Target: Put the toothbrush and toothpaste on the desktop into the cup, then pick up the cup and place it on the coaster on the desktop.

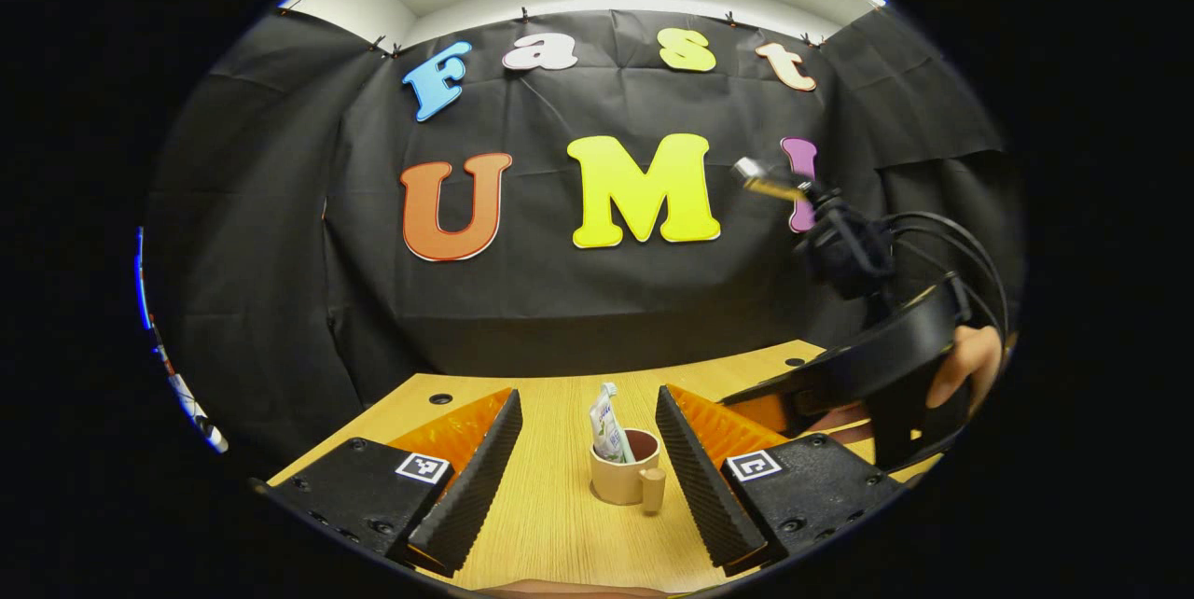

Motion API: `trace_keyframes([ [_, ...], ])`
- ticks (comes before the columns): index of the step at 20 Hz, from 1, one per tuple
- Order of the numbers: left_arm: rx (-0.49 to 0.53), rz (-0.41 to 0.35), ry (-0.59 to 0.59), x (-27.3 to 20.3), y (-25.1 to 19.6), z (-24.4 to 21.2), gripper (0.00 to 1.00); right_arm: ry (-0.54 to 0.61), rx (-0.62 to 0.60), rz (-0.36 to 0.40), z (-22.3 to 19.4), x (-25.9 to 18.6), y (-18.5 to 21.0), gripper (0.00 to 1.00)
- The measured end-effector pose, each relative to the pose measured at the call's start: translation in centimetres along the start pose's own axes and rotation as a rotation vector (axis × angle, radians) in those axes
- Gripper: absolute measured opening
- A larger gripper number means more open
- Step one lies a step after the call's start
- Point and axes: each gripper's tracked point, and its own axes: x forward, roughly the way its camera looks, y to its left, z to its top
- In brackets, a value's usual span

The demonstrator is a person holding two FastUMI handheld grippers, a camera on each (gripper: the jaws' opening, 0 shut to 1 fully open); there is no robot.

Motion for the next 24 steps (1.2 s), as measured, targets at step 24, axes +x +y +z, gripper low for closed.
trace_keyframes([
  [24, 0.014, 0.084, 0.015, 0.2, -2.9, -0.2, 0.91, -0.516, -0.1, -0.28, -0.3, -12.1, -11.0, 0.96],
])
